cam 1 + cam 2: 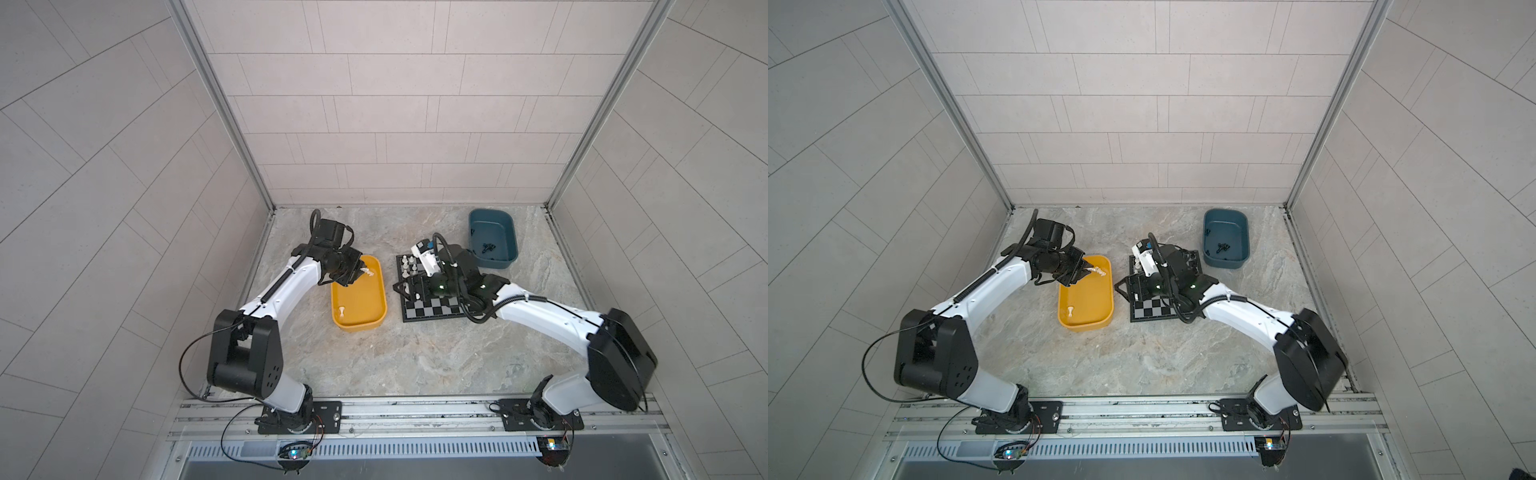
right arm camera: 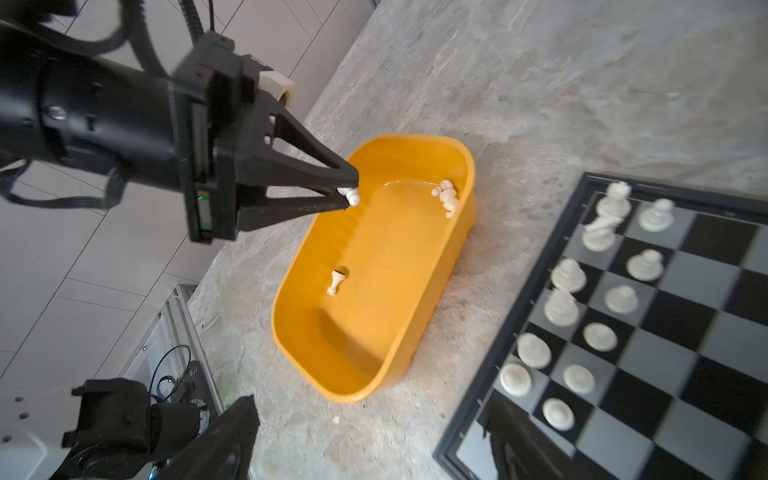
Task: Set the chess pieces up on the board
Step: 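Lift the piece with the left gripper while the right gripper reaches to take it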
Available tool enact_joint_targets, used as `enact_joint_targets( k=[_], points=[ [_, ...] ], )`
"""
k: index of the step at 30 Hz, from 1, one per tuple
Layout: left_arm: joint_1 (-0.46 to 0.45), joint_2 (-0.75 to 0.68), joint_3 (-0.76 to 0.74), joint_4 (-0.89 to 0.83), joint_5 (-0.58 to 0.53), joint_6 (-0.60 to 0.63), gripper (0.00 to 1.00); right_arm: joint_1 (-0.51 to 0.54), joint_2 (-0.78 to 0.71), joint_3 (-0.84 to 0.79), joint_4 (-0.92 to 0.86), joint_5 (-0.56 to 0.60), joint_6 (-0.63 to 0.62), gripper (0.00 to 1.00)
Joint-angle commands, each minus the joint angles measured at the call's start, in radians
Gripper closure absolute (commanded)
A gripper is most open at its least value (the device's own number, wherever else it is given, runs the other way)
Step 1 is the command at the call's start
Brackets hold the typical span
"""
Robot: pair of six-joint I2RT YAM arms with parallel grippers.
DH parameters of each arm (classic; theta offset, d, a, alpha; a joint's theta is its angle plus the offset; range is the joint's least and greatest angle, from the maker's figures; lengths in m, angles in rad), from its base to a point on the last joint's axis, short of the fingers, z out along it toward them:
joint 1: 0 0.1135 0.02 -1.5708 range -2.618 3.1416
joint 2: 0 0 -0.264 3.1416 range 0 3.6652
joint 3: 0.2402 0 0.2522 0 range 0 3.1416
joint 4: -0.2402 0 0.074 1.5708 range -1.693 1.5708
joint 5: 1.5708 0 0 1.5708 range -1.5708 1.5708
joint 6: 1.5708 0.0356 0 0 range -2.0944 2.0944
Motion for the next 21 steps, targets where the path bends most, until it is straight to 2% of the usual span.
enact_joint_targets(
  k=[1,6,11,16,21],
  points=[
    [0.003,-0.069,-0.031,0.033,0.071,-0.058,0.87,0.031,0.088,0.064,0.232,0.038,0.068,0.15],
    [0.003,-0.104,-0.04,0.029,0.107,-0.066,0.87,0.046,0.202,0.131,0.306,0.016,0.131,0.29],
    [0.003,-0.126,-0.049,0.029,0.124,-0.066,0.87,0.05,0.232,0.151,0.316,0.016,0.13,0.41],
    [0.003,-0.139,-0.053,0.019,0.129,-0.061,0.87,0.049,0.254,0.172,0.319,0.0,0.133,0.58],
    [0.003,-0.146,-0.053,0.019,0.14,-0.064,0.87,0.049,0.275,0.188,0.32,-0.01,0.141,0.64]
  ],
)
